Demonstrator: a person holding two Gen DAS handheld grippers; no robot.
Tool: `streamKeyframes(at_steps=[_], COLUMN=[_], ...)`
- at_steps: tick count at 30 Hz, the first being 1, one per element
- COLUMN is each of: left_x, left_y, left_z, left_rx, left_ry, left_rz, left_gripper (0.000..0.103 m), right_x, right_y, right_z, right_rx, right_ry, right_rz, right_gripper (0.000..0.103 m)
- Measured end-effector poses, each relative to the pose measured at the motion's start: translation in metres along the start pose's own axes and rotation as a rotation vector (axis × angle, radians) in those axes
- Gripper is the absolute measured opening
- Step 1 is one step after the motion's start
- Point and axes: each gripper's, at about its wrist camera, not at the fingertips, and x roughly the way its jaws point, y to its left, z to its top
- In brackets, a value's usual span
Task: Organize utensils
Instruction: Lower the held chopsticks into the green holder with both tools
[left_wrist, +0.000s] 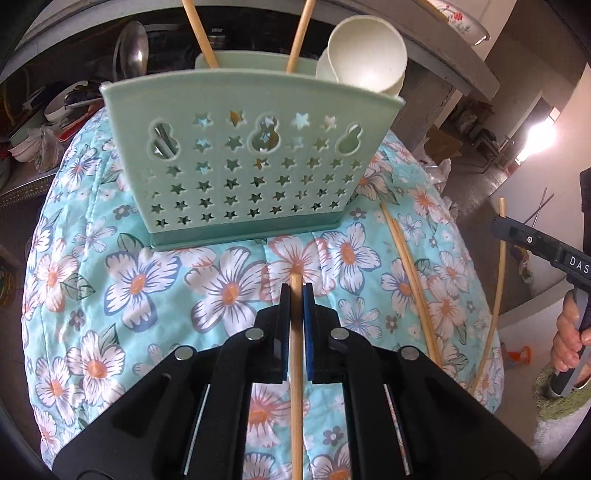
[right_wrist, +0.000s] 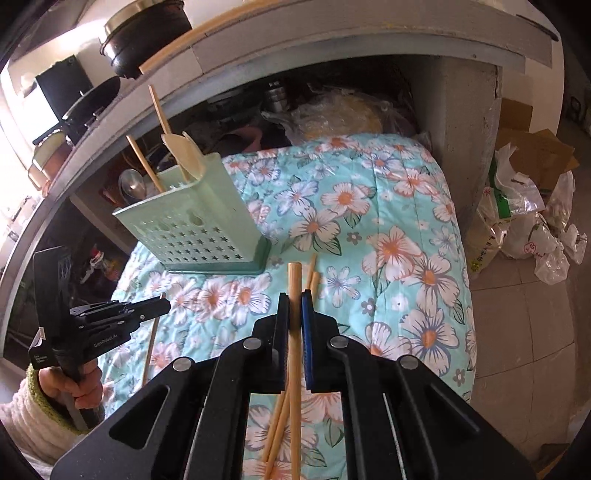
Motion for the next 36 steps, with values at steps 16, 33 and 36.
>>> streamKeyframes(at_steps=[16,33,36], left_x=[-0.126,-0.248,-0.241], left_y=[-0.001,0.013,0.019], left_z=[0.019,0.104,0.121], left_rx=[0.016,-0.091,-0.125], left_ry=[-0.216,-0.725,-0.75], left_rz=[-0.044,-0.08,-0.068], left_gripper=[0.006,0.006,0.006], right_x=[-0.083,-0.092,-0.091], right_y=[0.071,0.088,0.085], right_z=[0.024,0.031,0.03], right_rx=[-0.15,-0.167,-0.167], right_ry=[-0.208,-0.254,-0.25], right_rz=[0.093,0.093,0.087], right_gripper=[0.007,0.007,0.007])
